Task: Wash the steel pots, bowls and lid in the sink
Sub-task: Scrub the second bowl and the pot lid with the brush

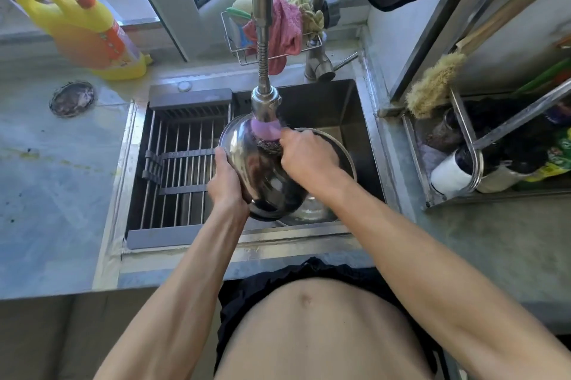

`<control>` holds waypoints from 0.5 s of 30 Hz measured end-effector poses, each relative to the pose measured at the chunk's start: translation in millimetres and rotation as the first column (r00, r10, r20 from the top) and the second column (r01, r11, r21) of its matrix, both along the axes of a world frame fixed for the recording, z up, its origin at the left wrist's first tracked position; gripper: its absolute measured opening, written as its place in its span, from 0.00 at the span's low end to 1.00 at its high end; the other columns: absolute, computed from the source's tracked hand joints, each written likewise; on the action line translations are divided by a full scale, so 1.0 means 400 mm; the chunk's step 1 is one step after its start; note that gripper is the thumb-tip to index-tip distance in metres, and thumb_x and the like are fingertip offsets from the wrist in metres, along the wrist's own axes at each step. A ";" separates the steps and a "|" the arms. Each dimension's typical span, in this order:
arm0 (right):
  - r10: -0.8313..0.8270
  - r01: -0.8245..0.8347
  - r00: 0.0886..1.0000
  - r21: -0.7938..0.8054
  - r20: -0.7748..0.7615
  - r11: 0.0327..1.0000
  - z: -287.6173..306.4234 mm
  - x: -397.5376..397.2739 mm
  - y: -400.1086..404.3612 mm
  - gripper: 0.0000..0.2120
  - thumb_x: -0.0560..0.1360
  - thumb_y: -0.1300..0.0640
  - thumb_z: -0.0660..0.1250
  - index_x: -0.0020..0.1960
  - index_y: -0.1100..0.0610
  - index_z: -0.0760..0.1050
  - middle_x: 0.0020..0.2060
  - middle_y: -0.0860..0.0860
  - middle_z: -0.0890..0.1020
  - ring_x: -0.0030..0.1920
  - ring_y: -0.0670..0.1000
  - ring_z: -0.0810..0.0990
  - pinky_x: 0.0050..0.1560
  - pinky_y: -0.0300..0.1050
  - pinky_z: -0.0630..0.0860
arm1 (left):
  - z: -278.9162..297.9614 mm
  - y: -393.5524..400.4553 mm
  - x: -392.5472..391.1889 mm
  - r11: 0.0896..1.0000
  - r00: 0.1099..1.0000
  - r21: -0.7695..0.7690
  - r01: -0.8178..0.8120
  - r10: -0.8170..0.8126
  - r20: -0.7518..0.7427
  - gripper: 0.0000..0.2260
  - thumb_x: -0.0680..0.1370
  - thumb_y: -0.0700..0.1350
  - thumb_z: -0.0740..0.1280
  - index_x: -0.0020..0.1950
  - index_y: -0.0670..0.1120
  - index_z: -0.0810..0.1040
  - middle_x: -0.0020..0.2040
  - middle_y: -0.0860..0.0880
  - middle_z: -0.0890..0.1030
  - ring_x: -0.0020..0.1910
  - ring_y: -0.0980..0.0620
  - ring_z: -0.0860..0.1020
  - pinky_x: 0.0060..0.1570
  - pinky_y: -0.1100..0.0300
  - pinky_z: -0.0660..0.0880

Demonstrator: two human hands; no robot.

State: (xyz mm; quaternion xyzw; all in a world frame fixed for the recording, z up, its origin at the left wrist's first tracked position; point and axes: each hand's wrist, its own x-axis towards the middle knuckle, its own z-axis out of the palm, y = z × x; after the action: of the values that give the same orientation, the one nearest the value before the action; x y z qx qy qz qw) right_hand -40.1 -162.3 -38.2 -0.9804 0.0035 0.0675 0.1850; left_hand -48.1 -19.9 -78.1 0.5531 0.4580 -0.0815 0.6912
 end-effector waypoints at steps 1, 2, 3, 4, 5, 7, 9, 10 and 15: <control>-0.008 0.007 1.000 -0.017 -0.022 1.000 -0.003 0.001 -0.012 0.15 0.81 0.59 0.54 0.64 0.55 0.73 0.51 0.61 0.81 0.52 0.65 0.81 0.43 0.53 0.71 | 0.001 0.003 0.003 1.000 1.000 0.004 0.007 -0.007 0.002 0.23 0.79 0.66 0.65 0.48 0.46 0.81 0.45 0.45 0.86 0.44 0.46 0.86 0.48 0.50 0.84; 0.012 -0.012 1.000 -0.027 -0.018 1.000 -0.002 -0.014 -0.015 0.16 0.81 0.59 0.53 0.65 0.54 0.73 0.50 0.61 0.81 0.52 0.65 0.81 0.43 0.53 0.72 | 0.003 0.004 0.010 1.000 1.000 0.007 0.013 -0.013 0.004 0.23 0.79 0.66 0.65 0.49 0.45 0.80 0.46 0.45 0.86 0.44 0.46 0.86 0.48 0.50 0.84; 0.063 -0.063 0.998 -0.029 0.012 0.998 -0.005 -0.038 -0.004 0.17 0.82 0.58 0.54 0.68 0.52 0.71 0.50 0.60 0.82 0.50 0.65 0.81 0.41 0.53 0.72 | 0.006 0.005 0.021 1.000 1.000 0.008 0.027 -0.027 0.001 0.24 0.79 0.66 0.65 0.50 0.44 0.80 0.46 0.44 0.86 0.44 0.46 0.86 0.48 0.49 0.84; 0.143 -0.142 0.989 -0.025 0.044 0.990 -0.004 -0.066 0.014 0.18 0.82 0.58 0.54 0.70 0.51 0.70 0.48 0.60 0.82 0.48 0.64 0.82 0.39 0.53 0.71 | 0.008 0.005 0.033 0.999 0.999 0.010 0.035 -0.035 -0.001 0.25 0.80 0.66 0.64 0.52 0.43 0.80 0.47 0.44 0.86 0.44 0.45 0.86 0.48 0.48 0.84; 0.206 -0.205 0.976 -0.019 0.066 0.979 -0.002 -0.085 0.029 0.19 0.82 0.58 0.54 0.71 0.50 0.69 0.46 0.60 0.83 0.47 0.65 0.82 0.37 0.52 0.69 | 0.008 0.004 0.041 0.999 0.999 0.016 0.044 -0.043 -0.004 0.25 0.80 0.66 0.64 0.52 0.43 0.79 0.48 0.43 0.85 0.44 0.45 0.86 0.48 0.48 0.84; 0.183 -0.184 0.979 0.003 0.090 0.983 0.010 -0.066 0.032 0.17 0.82 0.58 0.54 0.69 0.51 0.70 0.46 0.61 0.82 0.47 0.65 0.82 0.37 0.52 0.66 | 0.007 -0.002 0.050 0.995 0.996 0.039 0.088 -0.088 -0.009 0.26 0.79 0.66 0.65 0.51 0.43 0.80 0.48 0.43 0.86 0.44 0.44 0.86 0.48 0.48 0.85; 0.070 -0.072 0.995 0.020 0.075 0.997 0.021 -0.015 0.007 0.15 0.82 0.58 0.53 0.66 0.53 0.72 0.48 0.61 0.81 0.49 0.65 0.81 0.39 0.51 0.66 | 0.005 -0.010 0.049 0.989 0.991 0.049 0.136 -0.135 -0.023 0.26 0.79 0.66 0.65 0.52 0.43 0.81 0.48 0.43 0.87 0.45 0.44 0.87 0.48 0.49 0.85; 0.058 -0.058 0.996 0.001 0.071 0.998 0.025 -0.005 0.000 0.15 0.82 0.59 0.53 0.66 0.53 0.72 0.48 0.61 0.81 0.49 0.65 0.81 0.40 0.52 0.67 | 0.005 -0.013 0.048 0.992 0.992 0.033 0.126 -0.125 -0.019 0.25 0.79 0.65 0.65 0.52 0.43 0.82 0.47 0.43 0.87 0.44 0.44 0.87 0.48 0.49 0.85; 0.291 -0.288 0.955 -0.062 0.055 0.956 0.007 -0.091 0.017 0.20 0.82 0.58 0.53 0.74 0.49 0.66 0.48 0.59 0.83 0.47 0.64 0.83 0.38 0.52 0.69 | 0.019 -0.012 0.068 0.961 0.997 -0.270 -0.058 0.043 -0.060 0.19 0.82 0.58 0.64 0.54 0.42 0.80 0.47 0.43 0.86 0.40 0.44 0.85 0.38 0.52 0.84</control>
State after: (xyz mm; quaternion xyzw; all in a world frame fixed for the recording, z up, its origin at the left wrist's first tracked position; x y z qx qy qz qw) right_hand -76.6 -155.6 -35.3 -0.9766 -0.1443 0.0624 0.1469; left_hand -21.0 -24.5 -70.5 0.4389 0.4749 -0.1406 0.7497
